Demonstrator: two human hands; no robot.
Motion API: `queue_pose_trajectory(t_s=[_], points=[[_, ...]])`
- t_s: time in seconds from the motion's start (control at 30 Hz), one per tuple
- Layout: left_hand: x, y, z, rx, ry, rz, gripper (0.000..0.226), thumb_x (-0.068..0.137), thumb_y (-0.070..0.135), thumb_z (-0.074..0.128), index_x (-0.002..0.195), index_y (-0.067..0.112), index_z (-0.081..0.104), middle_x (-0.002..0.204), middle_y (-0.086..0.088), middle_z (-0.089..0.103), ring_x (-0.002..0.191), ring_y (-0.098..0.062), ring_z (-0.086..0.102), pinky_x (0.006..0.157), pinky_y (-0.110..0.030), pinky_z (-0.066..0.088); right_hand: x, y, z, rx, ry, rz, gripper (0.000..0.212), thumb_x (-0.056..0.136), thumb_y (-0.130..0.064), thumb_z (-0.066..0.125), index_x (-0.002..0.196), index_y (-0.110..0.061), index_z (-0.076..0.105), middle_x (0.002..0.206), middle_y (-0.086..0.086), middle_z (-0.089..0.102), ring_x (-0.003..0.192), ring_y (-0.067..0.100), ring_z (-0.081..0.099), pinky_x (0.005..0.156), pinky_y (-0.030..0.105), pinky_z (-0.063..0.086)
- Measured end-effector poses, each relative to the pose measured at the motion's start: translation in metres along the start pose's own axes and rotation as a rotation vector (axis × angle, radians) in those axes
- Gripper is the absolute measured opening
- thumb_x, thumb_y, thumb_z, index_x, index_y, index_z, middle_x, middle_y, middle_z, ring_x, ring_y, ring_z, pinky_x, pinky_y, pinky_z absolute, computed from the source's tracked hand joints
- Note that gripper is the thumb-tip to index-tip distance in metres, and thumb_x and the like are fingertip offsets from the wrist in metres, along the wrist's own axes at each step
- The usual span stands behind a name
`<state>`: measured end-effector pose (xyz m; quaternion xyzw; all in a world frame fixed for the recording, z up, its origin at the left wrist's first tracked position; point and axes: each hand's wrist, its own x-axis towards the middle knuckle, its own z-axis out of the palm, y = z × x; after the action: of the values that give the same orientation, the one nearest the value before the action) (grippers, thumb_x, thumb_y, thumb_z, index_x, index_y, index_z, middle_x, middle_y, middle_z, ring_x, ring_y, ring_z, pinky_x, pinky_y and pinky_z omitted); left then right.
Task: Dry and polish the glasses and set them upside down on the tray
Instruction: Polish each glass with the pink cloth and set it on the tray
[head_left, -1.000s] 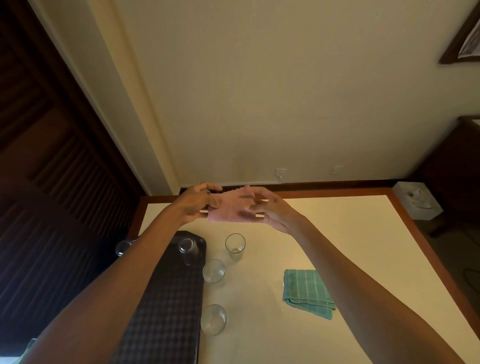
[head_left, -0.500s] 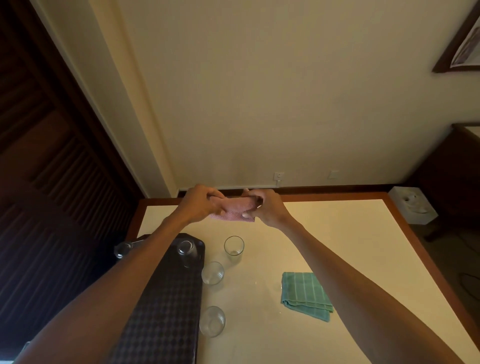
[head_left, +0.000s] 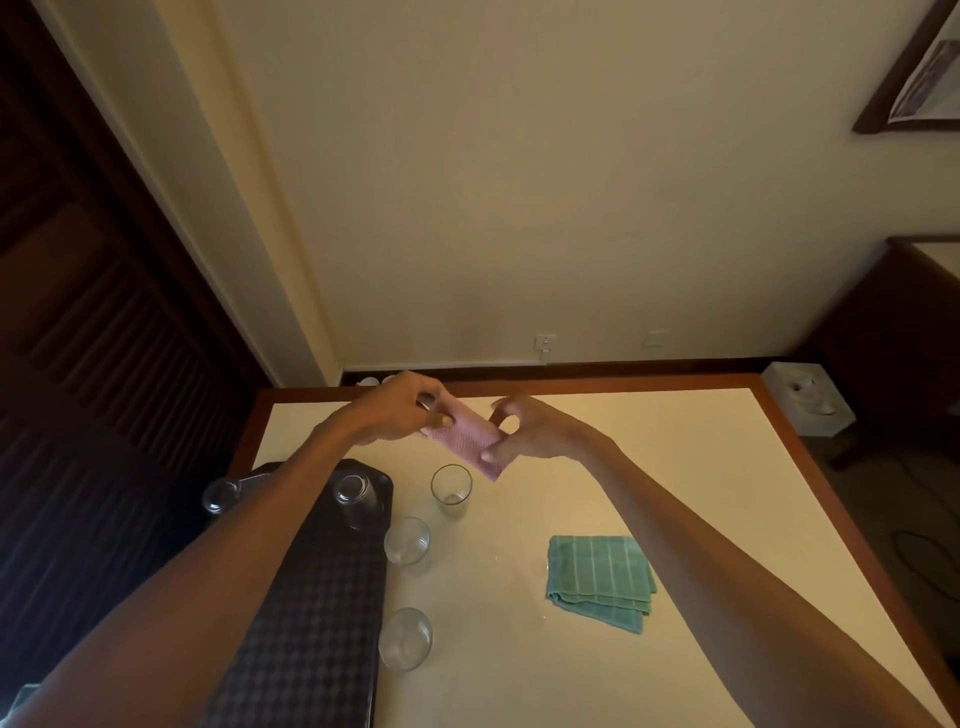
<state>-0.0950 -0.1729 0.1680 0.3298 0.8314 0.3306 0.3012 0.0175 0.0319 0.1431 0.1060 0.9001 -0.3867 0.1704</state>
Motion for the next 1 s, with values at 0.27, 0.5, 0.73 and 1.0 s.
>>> queue_pose_trajectory(t_s=[0.27, 0.5, 0.73, 1.0], points=[[0.009, -0.018, 0.019, -0.198, 0.072, -0.030, 0.036, 0.083, 0.009, 0.083, 0.118, 0.011, 0.073, 0.104, 0.002, 0.074, 0.096, -0.008, 0.071, 0.084, -0.026, 0.059, 0.003, 0.024, 0.026, 0.496, -0.245, -0.051, 0.043, 0.090, -0.029, 0.072, 0.123, -0.008, 0.055, 0.104, 0.013, 0.074, 0.087, 0.029, 0.073, 0.074, 0.037, 0.059], [0.017, -0.077, 0.066, 0.011, -0.001, -0.223, 0.074, 0.075, 0.021, 0.093, 0.139, 0.022, 0.055, 0.137, -0.004, 0.059, 0.126, -0.024, 0.057, 0.097, -0.032, 0.050, 0.009, 0.071, 0.034, 0.578, -0.131, 0.068, 0.020, 0.100, -0.017, 0.058, 0.117, -0.009, 0.055, 0.092, 0.010, 0.066, 0.079, 0.020, 0.062, 0.067, 0.032, 0.056], [0.028, -0.108, 0.132, 0.318, 0.021, -0.233, 0.101, 0.067, 0.037, 0.096, 0.149, 0.022, 0.040, 0.144, -0.006, 0.056, 0.131, -0.027, 0.052, 0.105, -0.043, 0.047, 0.011, 0.083, 0.051, 0.625, -0.069, 0.163, 0.040, 0.095, -0.051, 0.058, 0.098, -0.012, 0.066, 0.081, 0.006, 0.066, 0.069, 0.021, 0.055, 0.056, 0.026, 0.045], [0.023, -0.106, 0.121, 0.035, 0.201, -0.185, 0.066, 0.068, 0.021, 0.095, 0.117, 0.016, 0.053, 0.116, 0.003, 0.061, 0.106, -0.014, 0.059, 0.076, -0.019, 0.045, 0.012, 0.066, 0.055, 0.640, -0.040, 0.087, 0.055, 0.091, -0.063, 0.056, 0.078, -0.010, 0.065, 0.066, 0.007, 0.062, 0.051, 0.019, 0.045, 0.051, 0.030, 0.038]])
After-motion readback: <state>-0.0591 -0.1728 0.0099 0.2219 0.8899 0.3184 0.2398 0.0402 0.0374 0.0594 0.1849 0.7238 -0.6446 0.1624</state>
